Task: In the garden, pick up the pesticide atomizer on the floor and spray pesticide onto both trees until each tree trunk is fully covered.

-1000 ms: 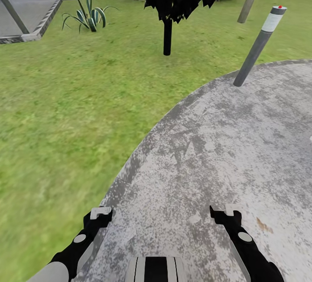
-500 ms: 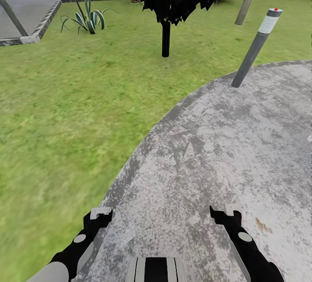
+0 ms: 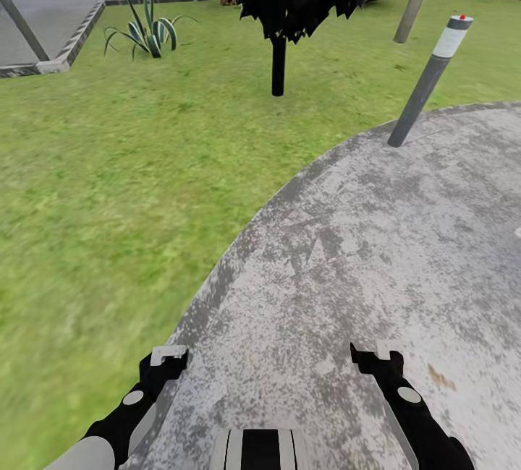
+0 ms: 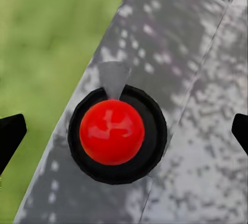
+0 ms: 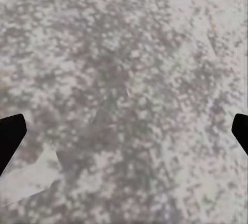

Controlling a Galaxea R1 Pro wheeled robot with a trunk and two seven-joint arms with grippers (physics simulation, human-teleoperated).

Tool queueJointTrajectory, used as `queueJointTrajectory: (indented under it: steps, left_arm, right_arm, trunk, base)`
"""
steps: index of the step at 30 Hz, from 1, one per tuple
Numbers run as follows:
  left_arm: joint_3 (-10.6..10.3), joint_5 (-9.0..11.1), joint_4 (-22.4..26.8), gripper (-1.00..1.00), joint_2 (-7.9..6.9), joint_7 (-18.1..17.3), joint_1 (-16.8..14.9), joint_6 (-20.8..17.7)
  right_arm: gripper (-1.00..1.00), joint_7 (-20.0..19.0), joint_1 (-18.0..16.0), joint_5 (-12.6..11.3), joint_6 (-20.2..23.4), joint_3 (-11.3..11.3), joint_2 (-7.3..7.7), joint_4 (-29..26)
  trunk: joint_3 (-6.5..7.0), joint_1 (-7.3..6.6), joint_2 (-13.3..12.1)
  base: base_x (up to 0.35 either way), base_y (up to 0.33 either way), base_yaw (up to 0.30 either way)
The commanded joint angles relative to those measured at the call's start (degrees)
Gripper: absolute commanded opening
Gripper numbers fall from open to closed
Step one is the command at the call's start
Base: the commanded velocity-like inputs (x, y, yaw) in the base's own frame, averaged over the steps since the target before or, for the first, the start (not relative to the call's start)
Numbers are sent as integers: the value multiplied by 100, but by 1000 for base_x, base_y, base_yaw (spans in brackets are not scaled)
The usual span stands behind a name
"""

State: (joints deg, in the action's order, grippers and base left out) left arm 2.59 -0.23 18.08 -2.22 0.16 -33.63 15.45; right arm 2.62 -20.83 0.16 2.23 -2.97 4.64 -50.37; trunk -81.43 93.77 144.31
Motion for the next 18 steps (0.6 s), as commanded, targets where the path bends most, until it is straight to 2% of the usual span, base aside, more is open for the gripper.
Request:
queueJointTrajectory:
  steps: [1, 15, 16, 18]
  left_arm:
    - [14, -1, -6, 100, 2, 2, -2, 19]
    - [21, 6, 1, 100, 2, 2, -3, 19]
    - [21, 6, 2, -100, 2, 2, -3, 19]
    - [22, 6, -2, -100, 2, 7, -3, 19]
  right_arm:
    - [100, 19, 0, 2, 23, 6, 1, -8]
    - [100, 19, 0, 2, 23, 2, 1, -7]
    - [100, 19, 0, 2, 23, 1, 1, -7]
    - [100, 19, 0, 2, 23, 3, 1, -6]
  trunk:
    - [1, -1, 1]
    - [8, -1, 1]
    - [8, -1, 1]
    - [8, -1, 1]
  base:
    - [0, 0, 122]
    - [0, 0, 14]
    - [0, 0, 0]
    - [0, 0, 0]
